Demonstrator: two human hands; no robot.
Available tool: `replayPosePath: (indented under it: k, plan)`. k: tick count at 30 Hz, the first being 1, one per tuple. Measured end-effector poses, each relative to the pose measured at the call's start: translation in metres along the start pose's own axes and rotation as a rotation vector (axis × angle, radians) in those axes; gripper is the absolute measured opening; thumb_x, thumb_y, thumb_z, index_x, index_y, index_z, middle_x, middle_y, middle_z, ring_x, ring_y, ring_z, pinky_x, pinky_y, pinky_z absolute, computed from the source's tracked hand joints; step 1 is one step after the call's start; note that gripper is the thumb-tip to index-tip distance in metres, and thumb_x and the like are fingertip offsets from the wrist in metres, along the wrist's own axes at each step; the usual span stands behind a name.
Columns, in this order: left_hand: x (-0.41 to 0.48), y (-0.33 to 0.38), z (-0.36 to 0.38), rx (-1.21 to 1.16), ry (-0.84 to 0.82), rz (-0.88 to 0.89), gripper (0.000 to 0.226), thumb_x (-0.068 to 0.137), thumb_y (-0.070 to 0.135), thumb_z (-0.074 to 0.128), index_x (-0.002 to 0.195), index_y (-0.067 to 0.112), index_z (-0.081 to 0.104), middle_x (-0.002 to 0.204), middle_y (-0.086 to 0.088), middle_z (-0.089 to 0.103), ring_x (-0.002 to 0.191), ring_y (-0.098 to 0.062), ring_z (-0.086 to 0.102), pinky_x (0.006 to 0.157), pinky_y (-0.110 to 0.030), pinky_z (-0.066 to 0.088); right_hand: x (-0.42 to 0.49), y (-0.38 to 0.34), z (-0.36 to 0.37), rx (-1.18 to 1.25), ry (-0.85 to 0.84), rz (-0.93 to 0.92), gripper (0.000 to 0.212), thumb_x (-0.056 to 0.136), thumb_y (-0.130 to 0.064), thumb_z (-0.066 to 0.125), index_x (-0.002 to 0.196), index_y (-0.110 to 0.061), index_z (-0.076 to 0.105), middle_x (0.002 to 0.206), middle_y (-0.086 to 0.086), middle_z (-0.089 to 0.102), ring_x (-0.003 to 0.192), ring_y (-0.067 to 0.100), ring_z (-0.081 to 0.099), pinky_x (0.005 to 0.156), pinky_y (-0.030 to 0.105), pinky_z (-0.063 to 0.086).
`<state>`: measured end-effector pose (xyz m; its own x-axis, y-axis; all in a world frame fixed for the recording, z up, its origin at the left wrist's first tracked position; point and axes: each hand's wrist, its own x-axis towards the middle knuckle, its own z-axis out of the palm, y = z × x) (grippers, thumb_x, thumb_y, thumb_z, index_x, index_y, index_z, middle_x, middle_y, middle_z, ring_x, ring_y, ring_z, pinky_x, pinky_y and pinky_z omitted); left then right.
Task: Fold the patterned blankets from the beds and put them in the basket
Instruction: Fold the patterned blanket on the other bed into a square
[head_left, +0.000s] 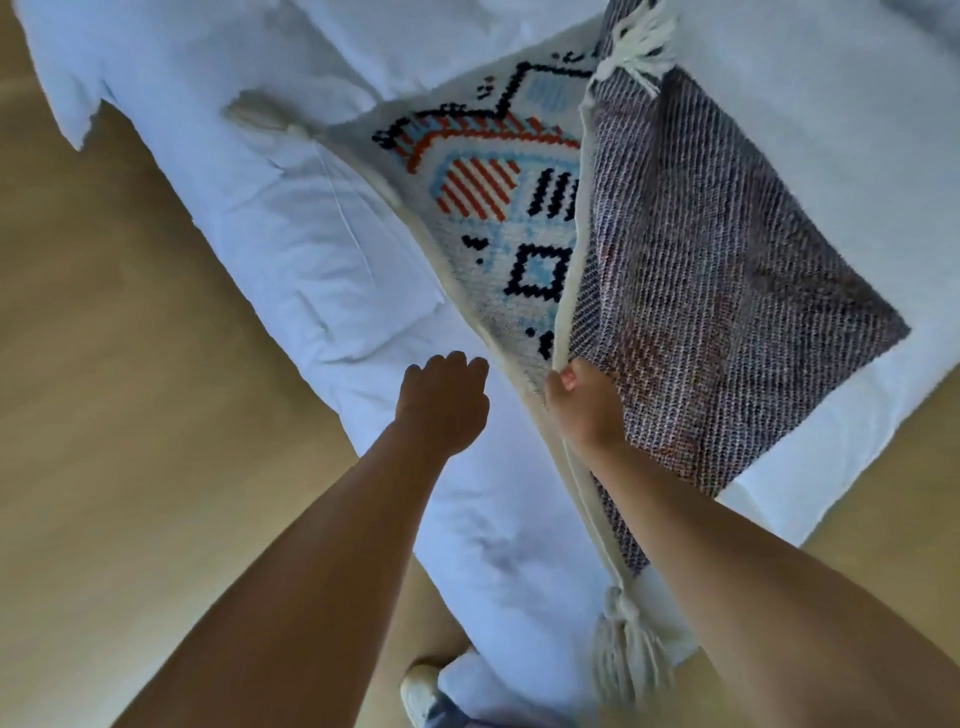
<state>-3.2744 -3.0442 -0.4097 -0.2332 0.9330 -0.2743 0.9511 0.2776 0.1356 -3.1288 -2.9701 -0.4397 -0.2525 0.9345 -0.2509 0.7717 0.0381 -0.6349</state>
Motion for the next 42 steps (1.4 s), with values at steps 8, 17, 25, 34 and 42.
replayPosePath:
  k: [8, 17, 25, 34, 42]
  plan:
    - [0.123, 0.005, -0.047, 0.15, -0.006, 0.152, 0.038, 0.09, 0.007, 0.038, 0.126, 0.017, 0.045, 0.118, -0.008, 0.052, 0.109, -0.027, 0.05, 0.088, -0.039, 0.038, 0.087, -0.033, -0.008, 0.048, 0.086, -0.004, 0.026, 0.092, -0.023, 0.048, 0.094, 0.0, 0.061, 0.102, 0.015, 0.061, 0.08, 0.019, 0.056, 0.063, 0.027, 0.04]
    - [0.297, 0.019, -0.085, 0.248, -0.102, 0.314, 0.033, 0.085, 0.005, 0.051, 0.117, 0.01, 0.047, 0.113, -0.011, 0.053, 0.105, -0.028, 0.05, 0.085, -0.041, 0.041, 0.223, -0.057, -0.018, 0.138, 0.091, 0.128, 0.028, 0.092, -0.023, 0.049, 0.109, -0.002, 0.057, 0.115, 0.012, 0.055, 0.102, 0.023, 0.056, 0.088, 0.032, 0.046]
    - [0.426, 0.033, -0.089, 0.367, -0.021, 0.526, 0.053, 0.083, 0.001, 0.051, 0.133, 0.012, 0.038, 0.136, -0.01, 0.046, 0.124, -0.029, 0.039, 0.098, -0.043, 0.036, 0.304, -0.058, -0.008, 0.032, 0.235, 0.221, 0.023, 0.09, -0.023, 0.053, 0.099, -0.002, 0.056, 0.097, 0.011, 0.054, 0.083, 0.019, 0.047, 0.076, 0.033, 0.046]
    - [0.496, 0.027, -0.071, 0.405, 0.025, 0.598, 0.047, 0.087, 0.015, 0.052, 0.132, 0.008, 0.038, 0.141, -0.014, 0.035, 0.121, -0.034, 0.039, 0.094, -0.048, 0.037, 0.333, -0.056, 0.012, -0.222, 0.267, 0.291, 0.021, 0.093, -0.018, 0.048, 0.102, -0.002, 0.06, 0.1, 0.011, 0.058, 0.091, 0.025, 0.054, 0.07, 0.032, 0.044]
    - [0.512, 0.016, -0.086, 0.511, 0.083, 0.482, 0.038, 0.09, 0.016, 0.043, 0.127, 0.005, 0.045, 0.117, -0.016, 0.05, 0.107, -0.032, 0.046, 0.084, -0.04, 0.038, 0.322, -0.073, 0.003, -0.36, 0.22, 0.189, 0.017, 0.092, -0.014, 0.05, 0.098, -0.002, 0.06, 0.086, 0.008, 0.056, 0.068, 0.016, 0.043, 0.058, 0.027, 0.044]
